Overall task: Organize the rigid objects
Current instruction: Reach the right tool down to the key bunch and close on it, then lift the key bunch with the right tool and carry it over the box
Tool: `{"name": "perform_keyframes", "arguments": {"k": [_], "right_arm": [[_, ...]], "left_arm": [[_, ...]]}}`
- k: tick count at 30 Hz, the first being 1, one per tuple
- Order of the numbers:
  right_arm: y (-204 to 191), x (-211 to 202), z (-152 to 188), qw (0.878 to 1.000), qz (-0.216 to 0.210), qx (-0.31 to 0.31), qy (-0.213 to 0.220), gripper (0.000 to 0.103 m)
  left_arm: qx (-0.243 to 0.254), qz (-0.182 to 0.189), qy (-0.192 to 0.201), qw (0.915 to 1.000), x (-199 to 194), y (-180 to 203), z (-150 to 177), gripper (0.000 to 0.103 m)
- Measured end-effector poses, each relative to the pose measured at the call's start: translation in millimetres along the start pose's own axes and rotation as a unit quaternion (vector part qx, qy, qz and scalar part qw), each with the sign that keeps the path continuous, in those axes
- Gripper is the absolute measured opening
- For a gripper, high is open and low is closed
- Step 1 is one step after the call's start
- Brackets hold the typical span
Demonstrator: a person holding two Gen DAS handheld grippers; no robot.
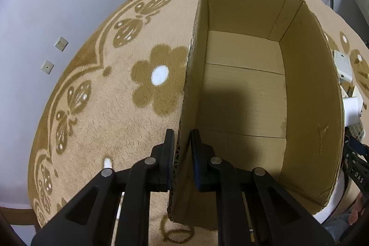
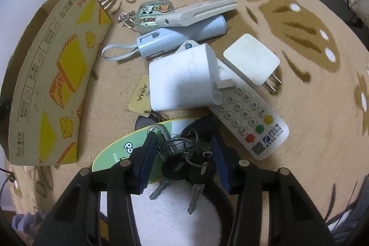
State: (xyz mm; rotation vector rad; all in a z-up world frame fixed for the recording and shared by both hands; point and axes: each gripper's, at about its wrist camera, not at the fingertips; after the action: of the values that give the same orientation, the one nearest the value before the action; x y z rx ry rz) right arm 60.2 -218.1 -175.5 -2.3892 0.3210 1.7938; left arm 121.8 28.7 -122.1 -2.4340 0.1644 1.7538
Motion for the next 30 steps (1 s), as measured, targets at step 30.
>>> {"name": "perform_keyframes", "arguments": {"k": [30], "right_arm": [[14, -34, 2, 0.999, -0.015, 0.014, 0.043, 0.030]], "left_arm": [[-0.016, 0.013, 0.002, 0.9998, -4, -4, 2, 0.013]]}}
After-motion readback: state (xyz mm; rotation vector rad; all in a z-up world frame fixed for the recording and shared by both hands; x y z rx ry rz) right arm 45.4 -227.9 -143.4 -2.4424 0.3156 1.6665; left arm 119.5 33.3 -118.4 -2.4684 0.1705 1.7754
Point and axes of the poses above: each gripper's, at about its wrist camera, not at the fingertips, and x roughly the way its jaws point, y to its right, z to its underside, and after that the axes turned 10 degrees about z, right-handed
